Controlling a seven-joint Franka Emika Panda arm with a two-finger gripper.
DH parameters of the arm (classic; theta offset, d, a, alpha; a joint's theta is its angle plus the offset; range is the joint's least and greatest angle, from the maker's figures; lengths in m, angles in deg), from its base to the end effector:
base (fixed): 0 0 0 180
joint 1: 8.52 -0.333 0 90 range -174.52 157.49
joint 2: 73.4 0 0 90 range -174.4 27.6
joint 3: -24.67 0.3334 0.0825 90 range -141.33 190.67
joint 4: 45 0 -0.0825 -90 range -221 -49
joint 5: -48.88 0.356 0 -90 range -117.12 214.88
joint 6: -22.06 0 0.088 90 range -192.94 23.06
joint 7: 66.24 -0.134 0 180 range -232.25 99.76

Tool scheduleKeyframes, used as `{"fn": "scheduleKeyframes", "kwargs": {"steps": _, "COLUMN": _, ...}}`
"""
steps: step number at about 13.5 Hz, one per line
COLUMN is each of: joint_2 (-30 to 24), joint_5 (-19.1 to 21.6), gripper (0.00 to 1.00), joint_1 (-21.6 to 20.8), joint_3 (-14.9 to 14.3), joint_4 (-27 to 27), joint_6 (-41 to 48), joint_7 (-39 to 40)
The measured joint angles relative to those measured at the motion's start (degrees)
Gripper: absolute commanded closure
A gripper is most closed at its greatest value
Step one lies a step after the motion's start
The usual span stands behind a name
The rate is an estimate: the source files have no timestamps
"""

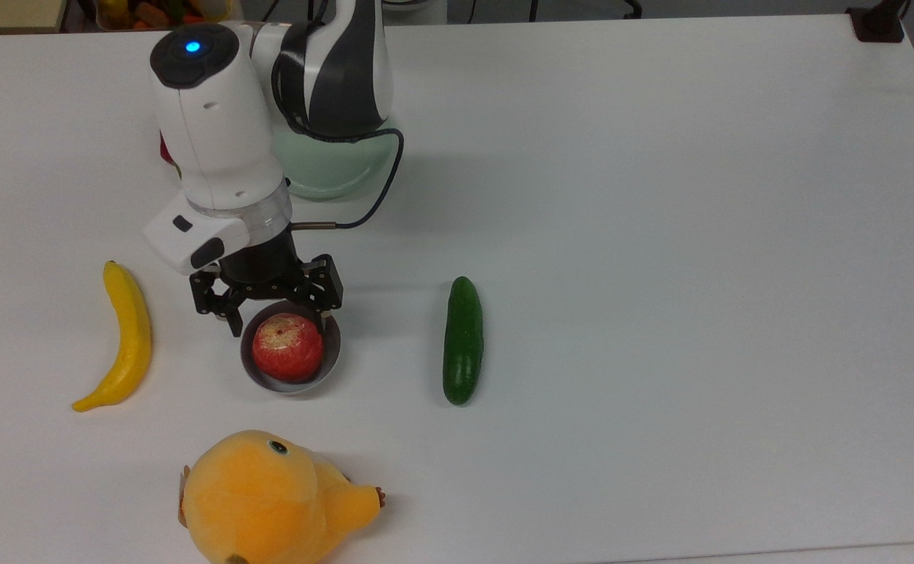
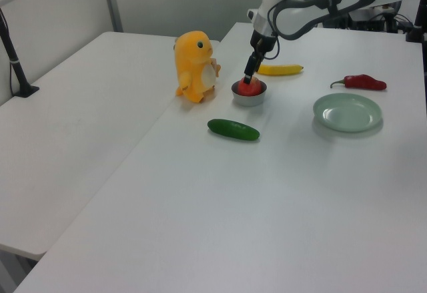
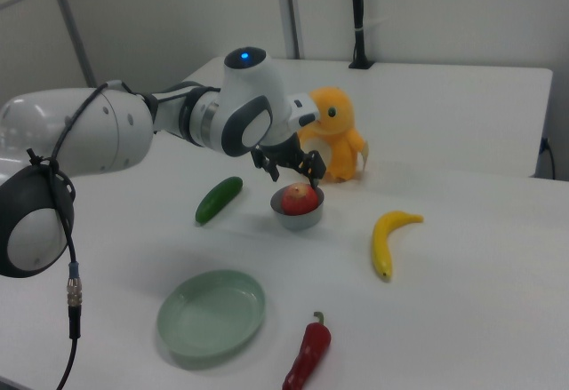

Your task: Put the red apple in the bowl

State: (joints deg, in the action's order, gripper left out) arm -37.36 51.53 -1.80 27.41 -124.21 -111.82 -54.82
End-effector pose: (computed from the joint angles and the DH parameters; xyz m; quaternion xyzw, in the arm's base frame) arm 0.7440 -0.0582 0.3784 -0.9853 -0.0441 -0.1649 0.0102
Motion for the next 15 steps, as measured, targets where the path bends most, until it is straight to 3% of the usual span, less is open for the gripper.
{"fn": "scheduleKeyframes", "kwargs": {"steps": 4, "joint_2": -5.62, "joint_5": 0.0, "gripper": 0.0, "joint_1": -0.01, "joint_3": 0.01, "joint_4": 0.86, "joint_6": 6.66, "joint_7": 0.0}}
{"fn": "scheduleKeyframes", "kwargs": {"steps": 10, "joint_2": -23.62, "joint_5": 0.02, "gripper": 0.0, "joint_1": -0.45, "joint_3": 0.22, "joint_4": 0.68, "joint_6": 34.14, "joint_7": -4.85}}
{"fn": "scheduleKeyframes", "kwargs": {"steps": 12, "joint_2": -28.7, "joint_5": 0.07, "gripper": 0.0, "joint_1": -1.49, "joint_3": 0.28, "joint_4": -0.89, "joint_6": 42.16, "joint_7": -7.38}}
{"fn": "scheduleKeyframes", "kwargs": {"steps": 15, "joint_2": -35.7, "joint_5": 0.11, "gripper": 0.0, "joint_1": -6.4, "joint_3": 0.41, "joint_4": -7.18, "joint_6": 46.51, "joint_7": -12.49}}
